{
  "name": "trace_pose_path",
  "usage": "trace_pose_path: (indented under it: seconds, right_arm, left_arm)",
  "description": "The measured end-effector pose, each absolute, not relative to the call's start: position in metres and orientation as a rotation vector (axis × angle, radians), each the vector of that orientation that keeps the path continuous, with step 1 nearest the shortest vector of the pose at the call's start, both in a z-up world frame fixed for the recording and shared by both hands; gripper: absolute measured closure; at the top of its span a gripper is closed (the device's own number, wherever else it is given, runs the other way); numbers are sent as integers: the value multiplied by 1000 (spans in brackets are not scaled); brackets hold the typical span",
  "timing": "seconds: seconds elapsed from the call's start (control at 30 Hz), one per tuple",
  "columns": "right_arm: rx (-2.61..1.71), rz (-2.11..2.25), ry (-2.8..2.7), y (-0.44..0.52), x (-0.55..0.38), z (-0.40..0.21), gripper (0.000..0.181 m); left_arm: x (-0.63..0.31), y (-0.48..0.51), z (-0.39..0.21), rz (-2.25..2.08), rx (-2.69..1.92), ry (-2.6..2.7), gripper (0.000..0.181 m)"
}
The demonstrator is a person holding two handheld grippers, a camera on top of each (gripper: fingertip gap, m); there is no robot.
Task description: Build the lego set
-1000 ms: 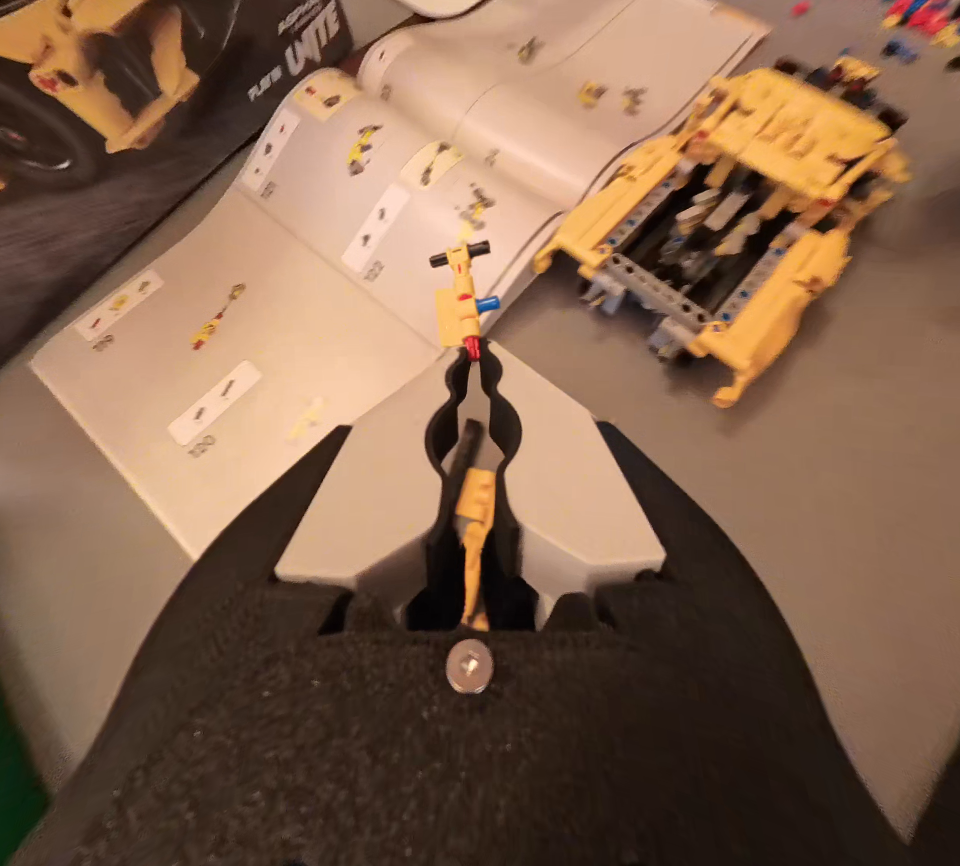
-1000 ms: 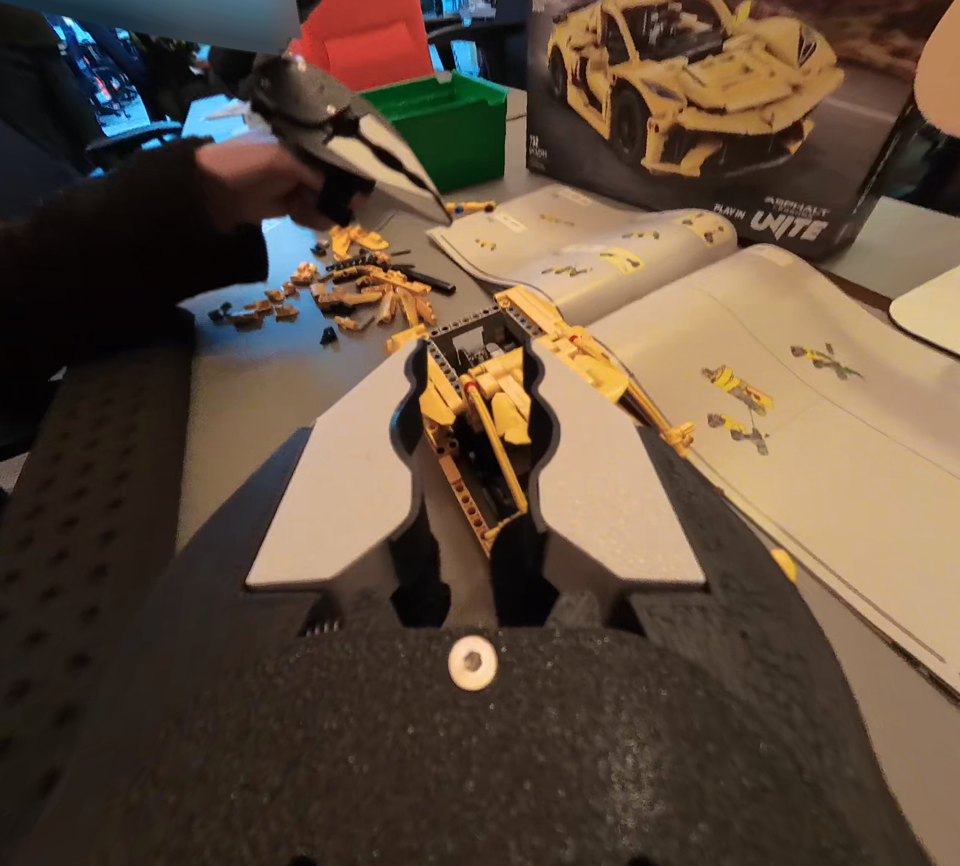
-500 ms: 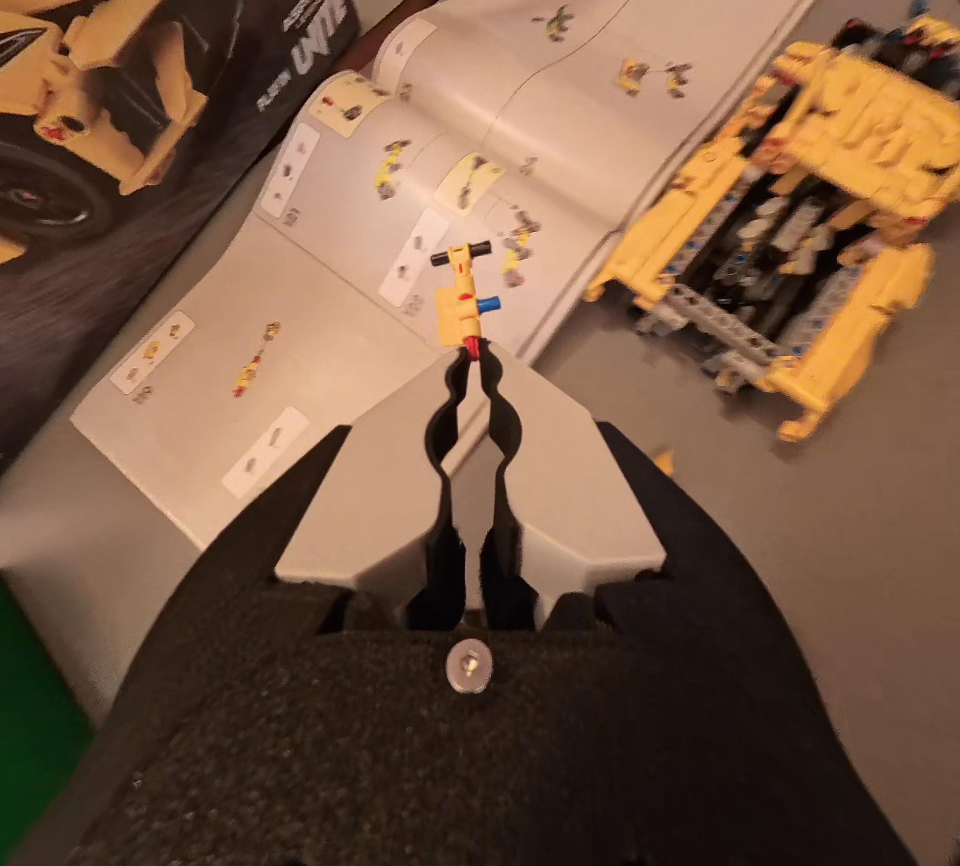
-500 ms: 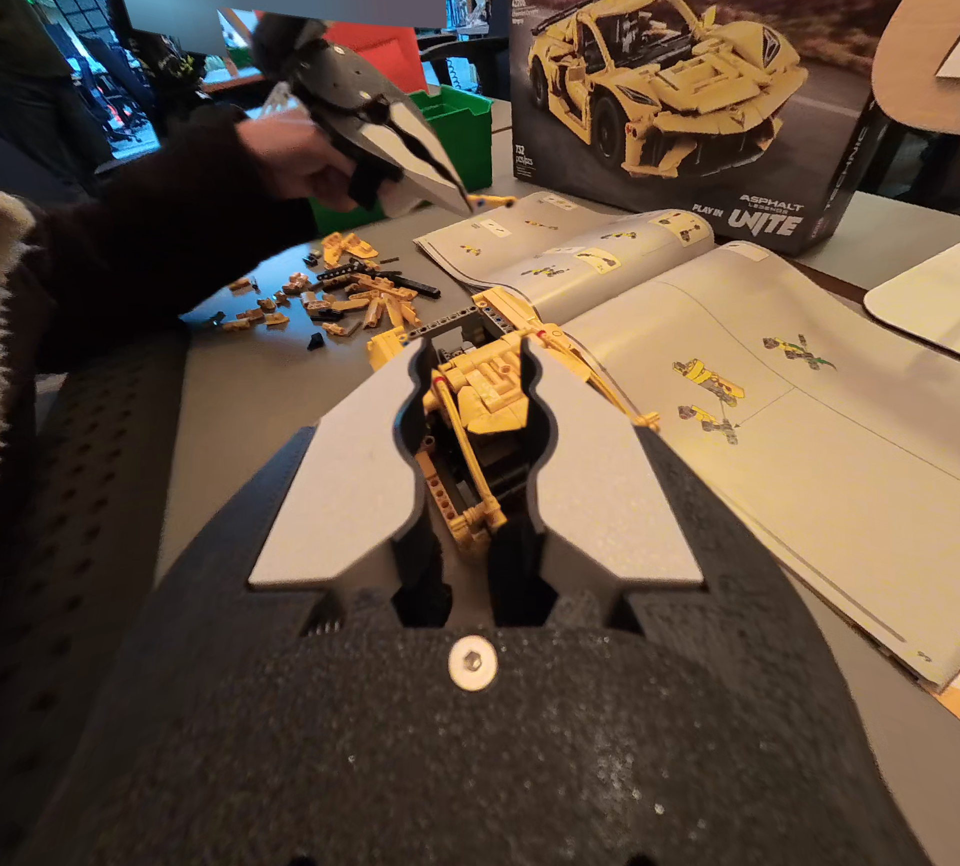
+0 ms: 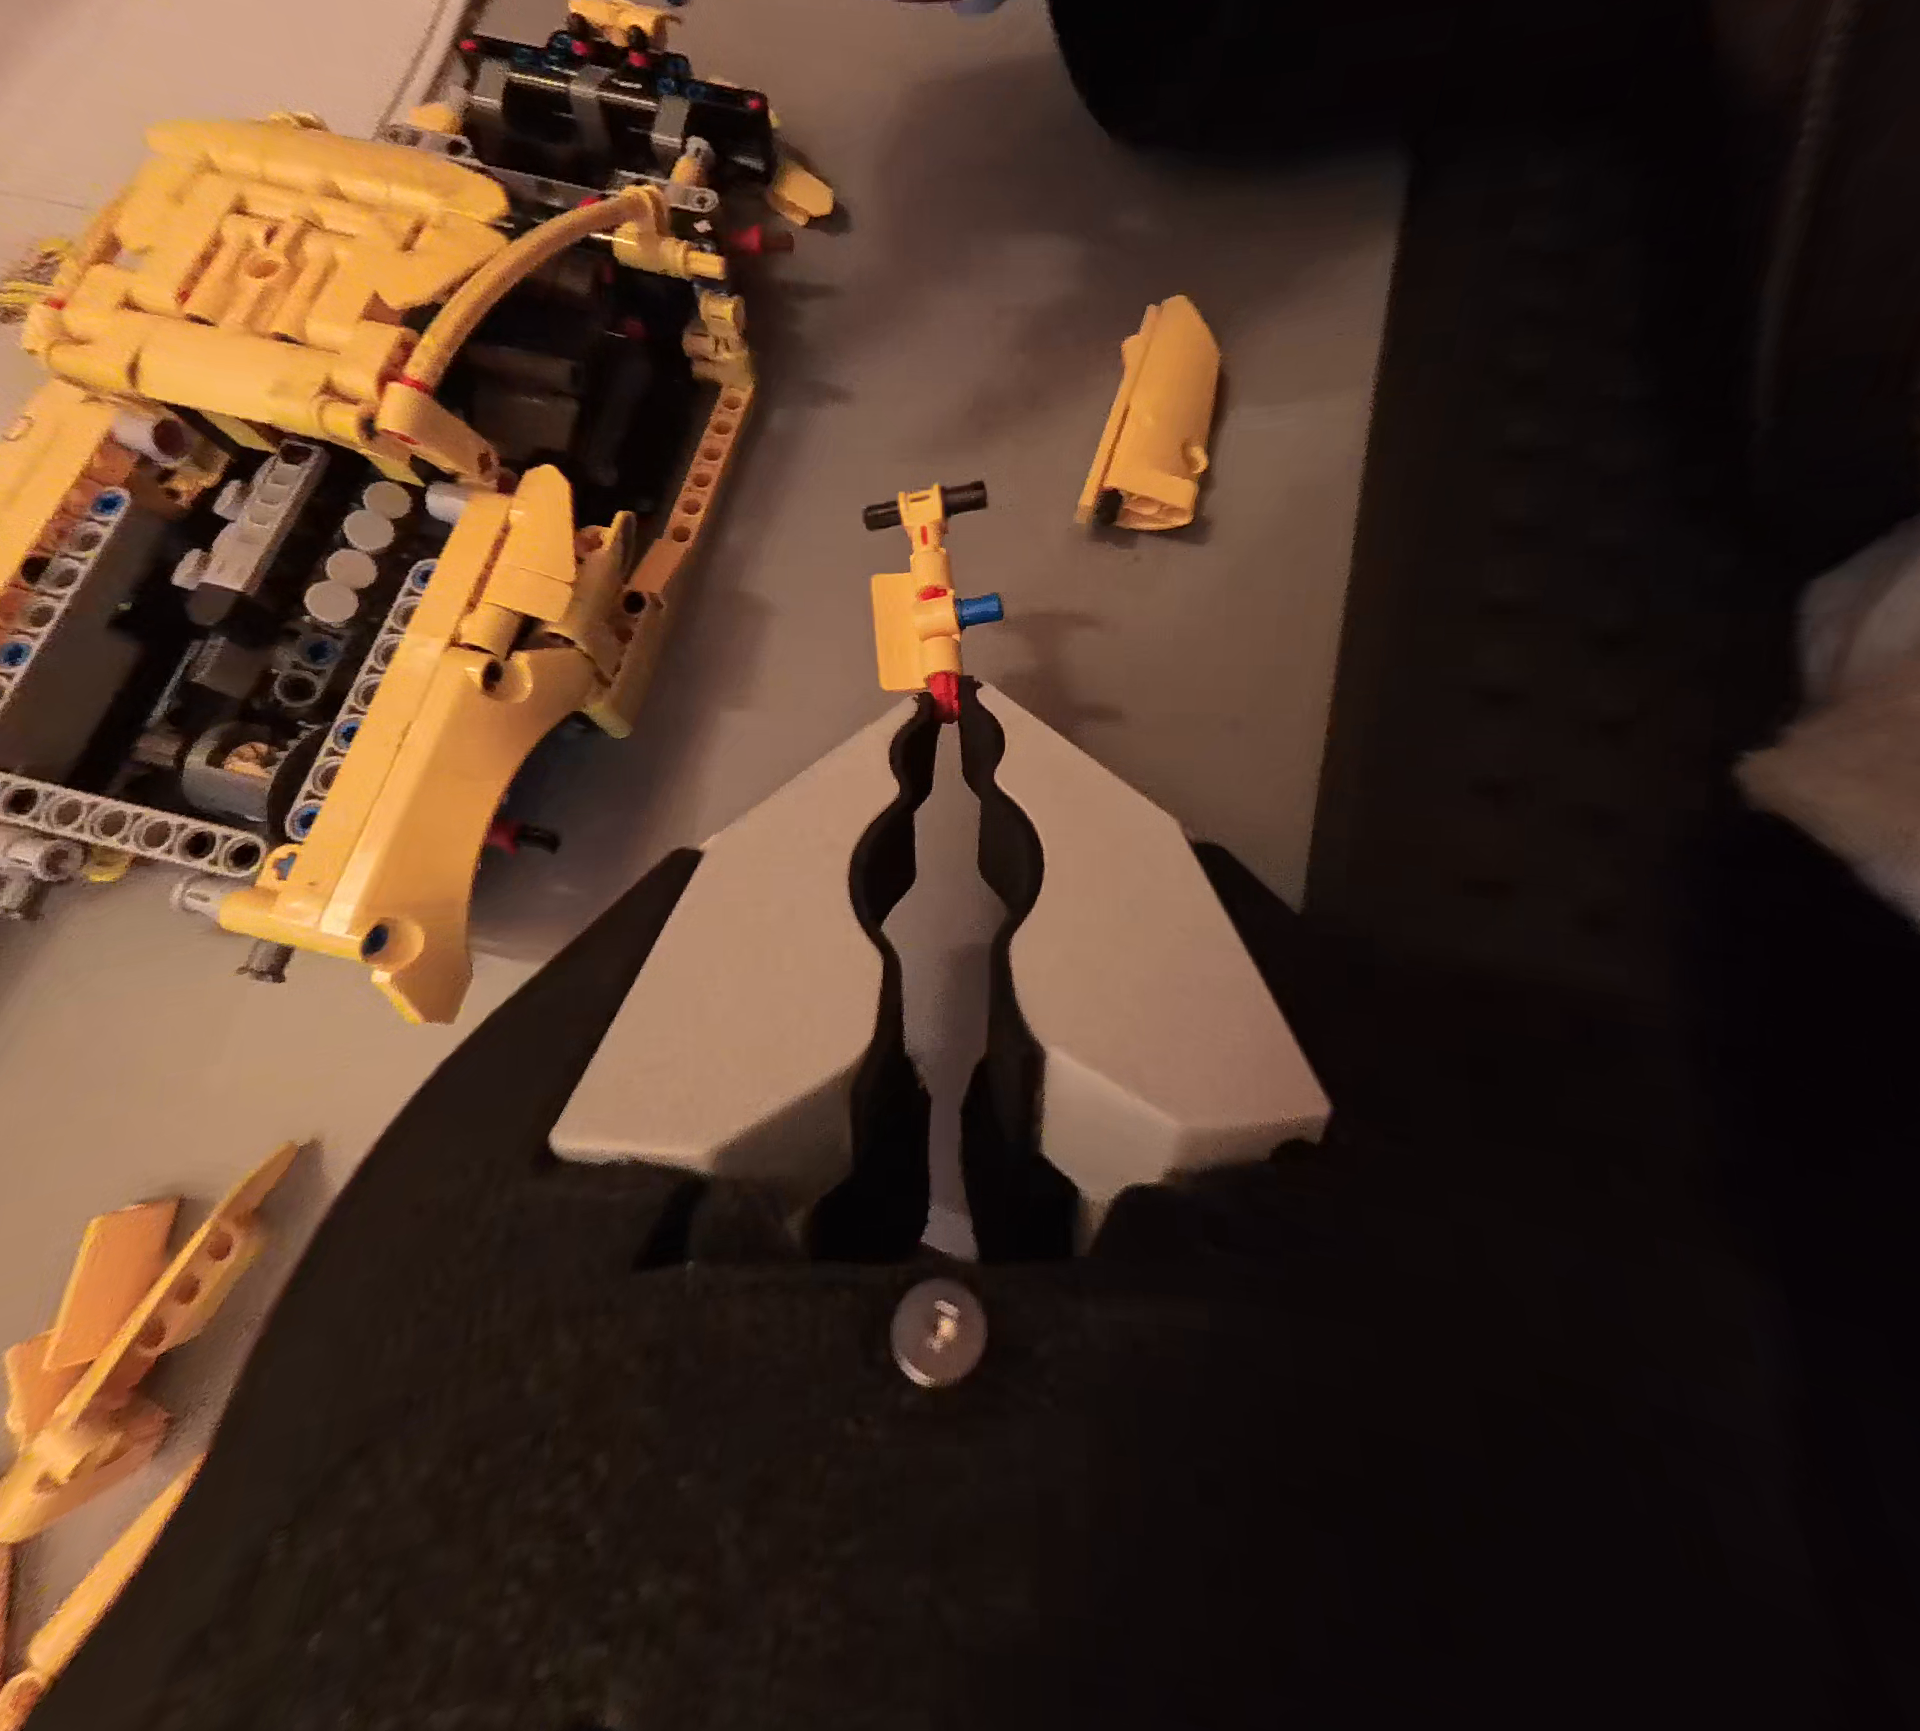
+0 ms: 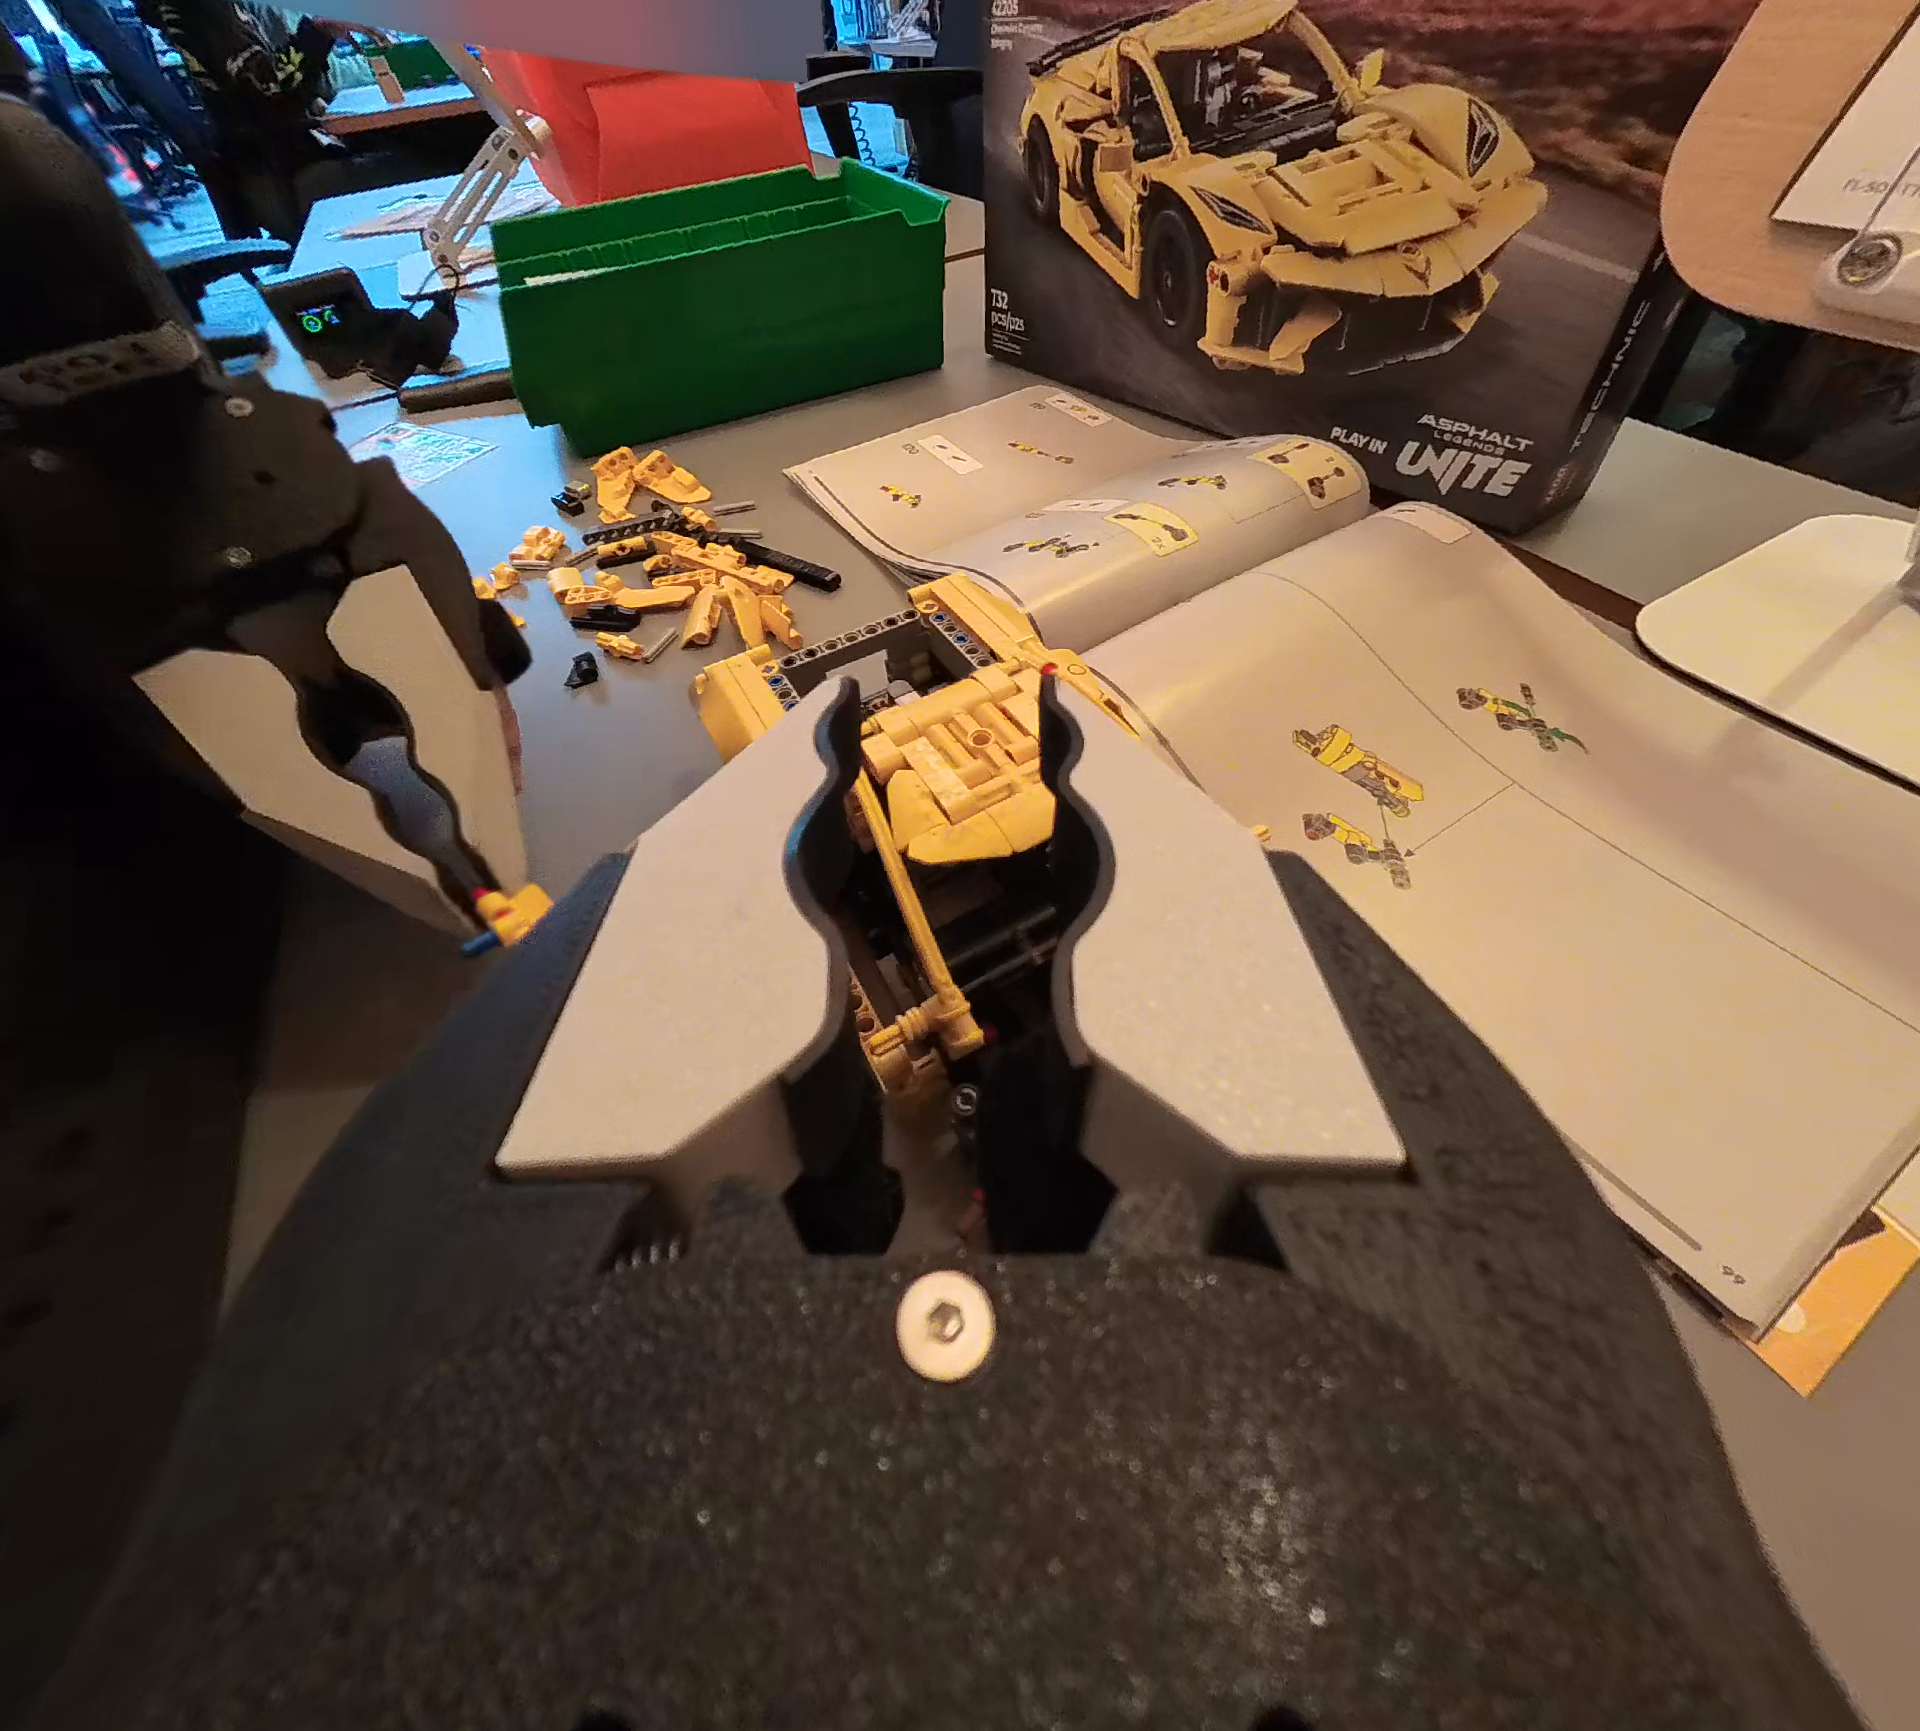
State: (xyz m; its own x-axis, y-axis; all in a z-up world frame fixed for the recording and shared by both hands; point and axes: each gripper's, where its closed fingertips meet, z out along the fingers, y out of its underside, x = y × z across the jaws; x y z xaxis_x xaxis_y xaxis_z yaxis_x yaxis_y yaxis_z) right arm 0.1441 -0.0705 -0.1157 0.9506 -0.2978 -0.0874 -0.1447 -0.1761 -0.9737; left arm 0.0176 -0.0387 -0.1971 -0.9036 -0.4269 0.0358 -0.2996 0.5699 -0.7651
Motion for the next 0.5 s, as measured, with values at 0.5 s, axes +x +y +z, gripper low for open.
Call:
trace_pose_path:
  seconds: [0.5]
  right_arm:
    - [-1803,-143,339,-64,147,-133,151]
  left_arm:
    - [17,-33,-230,-1073,-607,2668,177]
